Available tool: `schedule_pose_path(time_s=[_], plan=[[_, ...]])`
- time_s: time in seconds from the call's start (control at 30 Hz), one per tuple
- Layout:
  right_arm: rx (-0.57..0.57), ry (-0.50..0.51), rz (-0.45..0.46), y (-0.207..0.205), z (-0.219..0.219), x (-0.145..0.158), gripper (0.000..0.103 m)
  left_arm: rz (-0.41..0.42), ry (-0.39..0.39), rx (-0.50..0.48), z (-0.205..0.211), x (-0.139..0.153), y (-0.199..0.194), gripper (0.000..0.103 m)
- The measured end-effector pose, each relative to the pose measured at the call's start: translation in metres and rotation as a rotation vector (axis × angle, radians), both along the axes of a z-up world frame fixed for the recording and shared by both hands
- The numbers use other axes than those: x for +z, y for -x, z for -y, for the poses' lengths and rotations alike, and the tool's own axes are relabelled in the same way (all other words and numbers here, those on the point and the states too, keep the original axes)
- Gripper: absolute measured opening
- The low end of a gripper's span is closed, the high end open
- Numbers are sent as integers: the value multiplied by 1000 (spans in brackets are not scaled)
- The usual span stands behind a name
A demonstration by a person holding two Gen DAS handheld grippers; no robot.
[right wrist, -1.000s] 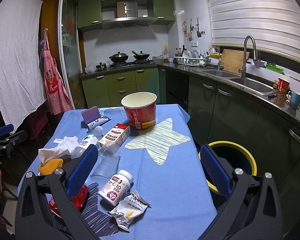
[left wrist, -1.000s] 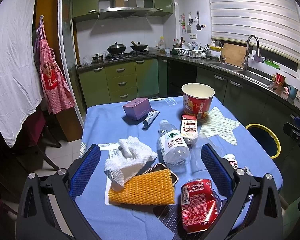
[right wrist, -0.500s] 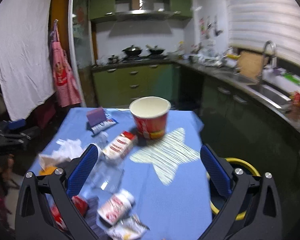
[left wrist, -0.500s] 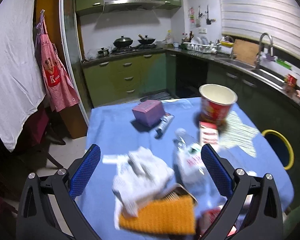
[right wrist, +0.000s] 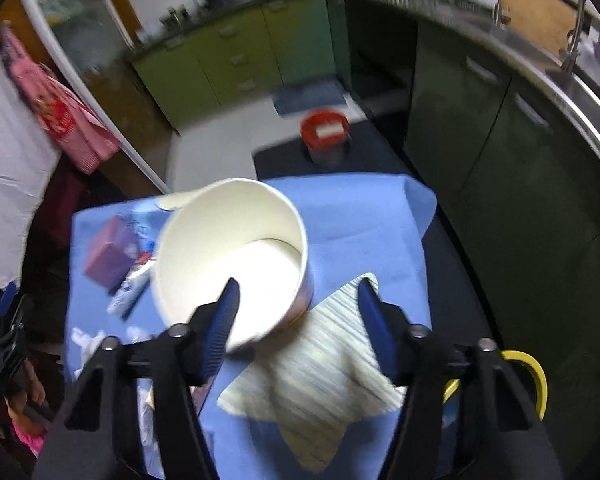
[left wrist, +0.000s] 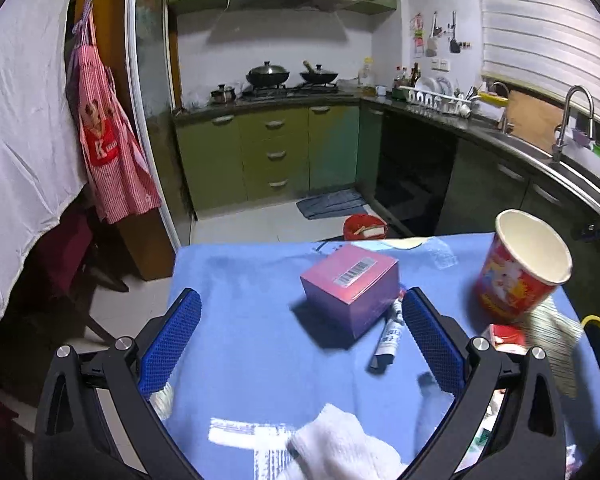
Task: Collect trash
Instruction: 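Grasp the red-and-white paper bucket rim with the right gripper, then carry the paper bucket to the yellow-rimmed bin and release it with the right gripper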
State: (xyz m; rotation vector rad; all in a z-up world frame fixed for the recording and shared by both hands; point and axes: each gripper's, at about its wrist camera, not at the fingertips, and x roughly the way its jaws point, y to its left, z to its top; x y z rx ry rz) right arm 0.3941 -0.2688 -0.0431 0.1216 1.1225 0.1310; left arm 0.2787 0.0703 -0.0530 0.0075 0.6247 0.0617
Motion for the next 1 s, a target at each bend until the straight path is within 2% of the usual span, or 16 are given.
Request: schedule_pose_path(time_s=[0.07, 0.2, 0.27, 0.3, 0.33, 0.47, 0.57, 0.67, 0.73, 0.83, 0.9, 1.0], plan=[[6, 37, -41, -15, -7, -9, 49, -12, 22, -16, -1, -9, -7, 99], [3, 108, -107, -33, -17, -26, 36, -30, 3, -31, 1, -19, -13, 99], [4, 136, -146, -39, -22, -35, 25, -36, 10, -42, 2, -22, -11, 99], [4, 141, -157, -42, -23, -36, 11, -38, 11, -46, 2, -22, -11, 99], [0, 139, -168, -43, -24, -37, 6, -37, 8, -46, 2, -22, -9, 99], [-12, 119, -182, -52, -24, -37, 4, -33, 15, -55, 2, -22, -3, 99], [-18, 84, -163, -41, -14, -20, 4, -35, 17, -58, 2, -22, -2, 99], [-39, 35, -125, -15, 17, 10, 4, -40, 22, -66, 2, -23, -2, 99], [-87, 13, -96, 15, 55, 33, 4, -43, 19, -73, 5, -24, -1, 99], [-191, 13, -82, 57, 115, 49, 4, -39, 15, -89, 9, -22, 2, 99], [-299, 6, -106, 94, 172, 41, 4, -32, 7, -96, 11, -21, 4, 99], [-414, -8, -160, 132, 228, 12, 4, -28, 6, -102, 13, -20, 7, 99]])
